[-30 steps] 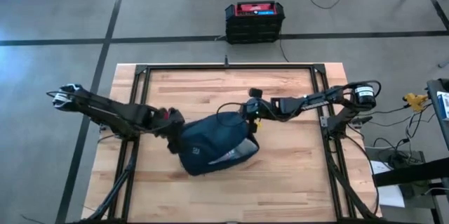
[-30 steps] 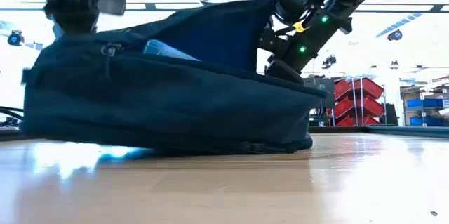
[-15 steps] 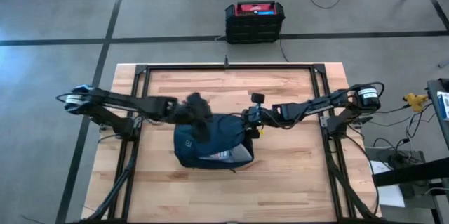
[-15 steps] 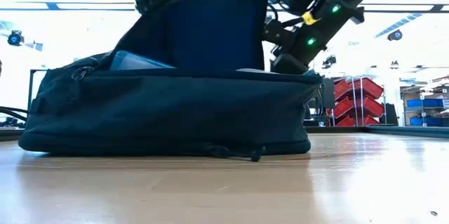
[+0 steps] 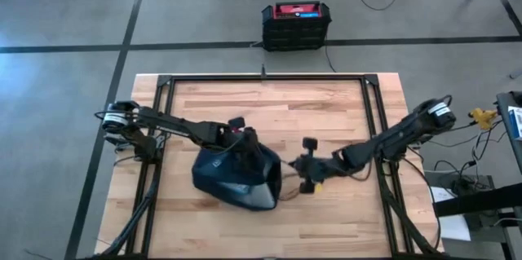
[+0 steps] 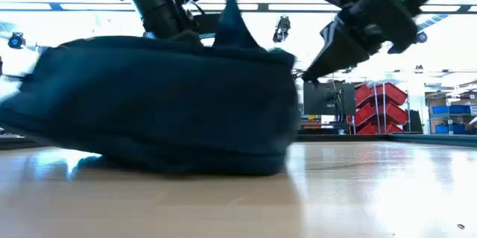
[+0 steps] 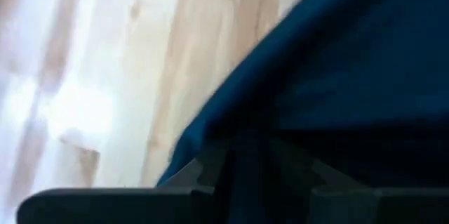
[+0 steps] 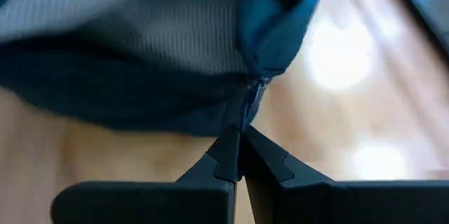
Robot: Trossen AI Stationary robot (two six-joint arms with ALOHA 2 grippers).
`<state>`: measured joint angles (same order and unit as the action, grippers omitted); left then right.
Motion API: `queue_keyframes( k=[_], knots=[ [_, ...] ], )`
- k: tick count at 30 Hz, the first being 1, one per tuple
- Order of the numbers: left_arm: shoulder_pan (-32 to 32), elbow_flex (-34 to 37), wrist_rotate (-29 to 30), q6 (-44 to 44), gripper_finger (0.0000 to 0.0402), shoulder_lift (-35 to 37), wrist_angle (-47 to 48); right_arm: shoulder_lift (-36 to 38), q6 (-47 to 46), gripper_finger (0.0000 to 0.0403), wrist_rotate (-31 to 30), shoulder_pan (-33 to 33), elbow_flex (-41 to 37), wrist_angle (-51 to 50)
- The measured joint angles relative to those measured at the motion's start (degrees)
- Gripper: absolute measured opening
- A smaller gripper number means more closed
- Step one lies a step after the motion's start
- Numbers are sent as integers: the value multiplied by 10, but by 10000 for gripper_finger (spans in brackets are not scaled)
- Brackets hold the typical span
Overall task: Unpack backpack
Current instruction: Close the dark blue backpack
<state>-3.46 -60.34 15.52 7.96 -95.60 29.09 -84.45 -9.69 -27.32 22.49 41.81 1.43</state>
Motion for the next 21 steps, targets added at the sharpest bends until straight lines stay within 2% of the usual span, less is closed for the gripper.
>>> queue_keyframes(
  k=[5, 10, 16, 18, 21],
  knots=[
    [-6, 3, -26, -1, 64, 32, 17, -64, -8, 0, -10, 21, -5, 70],
    [-44, 4, -70, 8, 64, 71, 18, -78, 26, 0, -55, -27, -3, 61],
    [-106, 4, -72, -10, 64, 91, -27, -59, 146, 0, -73, -108, -3, 69],
    [-106, 1, -55, -26, 66, 91, -48, -55, 191, 0, -76, -123, -2, 79],
    [-75, -19, -44, -51, 71, 92, -48, -51, 238, 0, -74, -126, -2, 99]
  ],
)
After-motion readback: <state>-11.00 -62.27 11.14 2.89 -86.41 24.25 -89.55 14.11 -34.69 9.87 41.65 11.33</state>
